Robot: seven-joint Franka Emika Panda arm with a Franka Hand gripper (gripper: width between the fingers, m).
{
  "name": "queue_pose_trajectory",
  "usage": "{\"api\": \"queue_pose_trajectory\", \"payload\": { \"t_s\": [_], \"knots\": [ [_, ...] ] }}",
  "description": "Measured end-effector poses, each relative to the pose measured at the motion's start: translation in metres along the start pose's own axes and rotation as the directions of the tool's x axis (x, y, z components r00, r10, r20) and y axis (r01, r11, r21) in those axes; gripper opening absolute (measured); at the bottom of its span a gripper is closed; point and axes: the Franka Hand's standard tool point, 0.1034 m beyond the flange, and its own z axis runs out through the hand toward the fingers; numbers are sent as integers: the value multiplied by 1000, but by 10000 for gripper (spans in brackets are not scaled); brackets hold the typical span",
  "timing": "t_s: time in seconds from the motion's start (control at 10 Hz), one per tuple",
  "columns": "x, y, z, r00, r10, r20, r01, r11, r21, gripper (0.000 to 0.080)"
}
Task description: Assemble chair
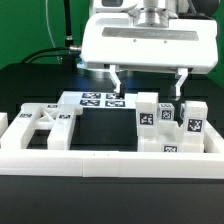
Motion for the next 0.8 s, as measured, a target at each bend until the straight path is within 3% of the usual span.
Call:
{"api": "queue_pose_trajectory", "payload": {
  "t_s": [0.2,0.6,0.8],
  "knots": [
    [16,12,-3,1000,-9,12,9,1000,1,649],
    [9,8,1,998,-10,66,9,1000,13,649],
    [15,7,3,974,1,225,-13,999,50,649]
  ]
}}
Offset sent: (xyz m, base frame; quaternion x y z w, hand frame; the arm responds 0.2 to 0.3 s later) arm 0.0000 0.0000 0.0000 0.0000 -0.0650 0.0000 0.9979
